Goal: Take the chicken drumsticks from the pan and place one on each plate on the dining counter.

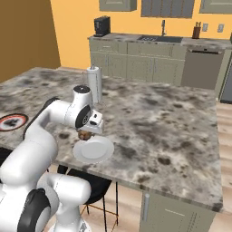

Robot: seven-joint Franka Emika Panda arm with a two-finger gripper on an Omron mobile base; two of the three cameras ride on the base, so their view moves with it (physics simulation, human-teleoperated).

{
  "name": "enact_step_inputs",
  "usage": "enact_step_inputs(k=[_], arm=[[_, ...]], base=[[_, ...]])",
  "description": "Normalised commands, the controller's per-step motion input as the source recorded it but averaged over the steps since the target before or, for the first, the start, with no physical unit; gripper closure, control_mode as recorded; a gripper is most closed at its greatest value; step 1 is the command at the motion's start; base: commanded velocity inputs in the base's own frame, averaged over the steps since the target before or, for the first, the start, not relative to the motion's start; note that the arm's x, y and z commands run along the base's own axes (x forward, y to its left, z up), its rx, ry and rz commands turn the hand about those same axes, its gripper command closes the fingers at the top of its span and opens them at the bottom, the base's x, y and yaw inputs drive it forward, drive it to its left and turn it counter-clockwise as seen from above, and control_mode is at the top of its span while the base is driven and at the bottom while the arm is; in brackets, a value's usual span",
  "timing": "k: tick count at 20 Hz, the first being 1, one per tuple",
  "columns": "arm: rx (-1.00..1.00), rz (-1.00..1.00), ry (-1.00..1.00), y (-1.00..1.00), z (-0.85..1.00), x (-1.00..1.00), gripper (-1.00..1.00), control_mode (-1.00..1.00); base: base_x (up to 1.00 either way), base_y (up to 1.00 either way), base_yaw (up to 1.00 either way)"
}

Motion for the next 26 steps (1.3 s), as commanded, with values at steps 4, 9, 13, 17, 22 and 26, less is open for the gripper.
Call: enact_step_inputs(k=[4, 9, 13, 17, 22, 26], arm=[[-0.07, 0.00, -0.04, -0.07, -0.45, 0.09, 1.00, -1.00], [-0.04, -0.02, -0.01, 0.00, -0.45, 0.07, 1.00, -1.00], [0.00, -0.04, -0.01, 0.00, -0.44, 0.28, 1.00, -1.00], [0.00, -0.04, -0.04, 0.00, -0.37, 0.25, 1.00, -1.00], [0.00, -0.03, -0.07, 0.01, -0.31, 0.26, 1.00, -1.00], [0.00, -0.03, 0.00, 0.00, -0.20, 0.25, 1.00, -1.00]], base=[[0.00, 0.00, 0.00], [0.00, 0.00, 0.00], [0.00, 0.00, 0.00], [0.00, 0.00, 0.00], [0.00, 0.00, 0.00], [0.00, 0.00, 0.00]])
